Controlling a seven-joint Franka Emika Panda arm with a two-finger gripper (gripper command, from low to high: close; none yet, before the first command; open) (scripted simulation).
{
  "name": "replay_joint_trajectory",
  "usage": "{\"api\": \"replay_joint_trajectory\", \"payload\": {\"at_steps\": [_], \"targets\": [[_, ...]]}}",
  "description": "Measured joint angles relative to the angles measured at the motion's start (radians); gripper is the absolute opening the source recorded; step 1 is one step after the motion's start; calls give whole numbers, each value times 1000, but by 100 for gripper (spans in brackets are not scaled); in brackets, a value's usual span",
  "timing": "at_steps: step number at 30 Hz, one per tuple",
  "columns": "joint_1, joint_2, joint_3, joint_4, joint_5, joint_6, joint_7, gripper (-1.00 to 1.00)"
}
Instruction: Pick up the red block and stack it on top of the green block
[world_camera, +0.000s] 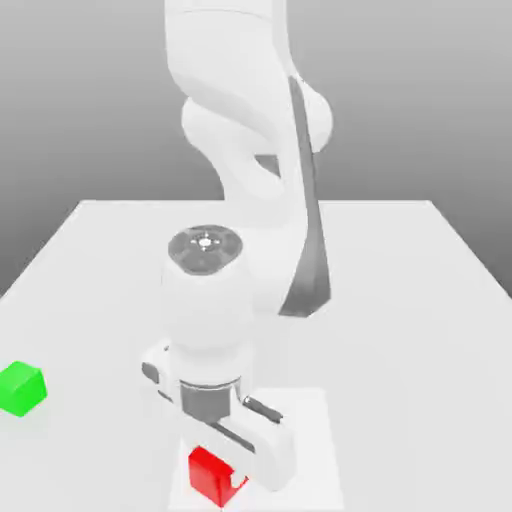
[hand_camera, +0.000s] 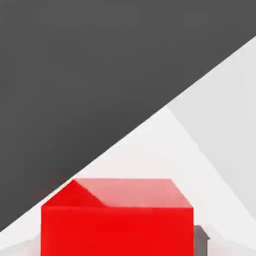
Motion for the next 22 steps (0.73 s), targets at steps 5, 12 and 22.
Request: {"api": "replay_joint_trajectory", "payload": {"at_steps": [5,12,22], "targets": [[-59,-131,-41,-19,31,-114,-69,-100],[-305,-202,-225,-34,74,-171,-282,-100],[-445,-61,-256,-14,179,-55,-442,100]]}}
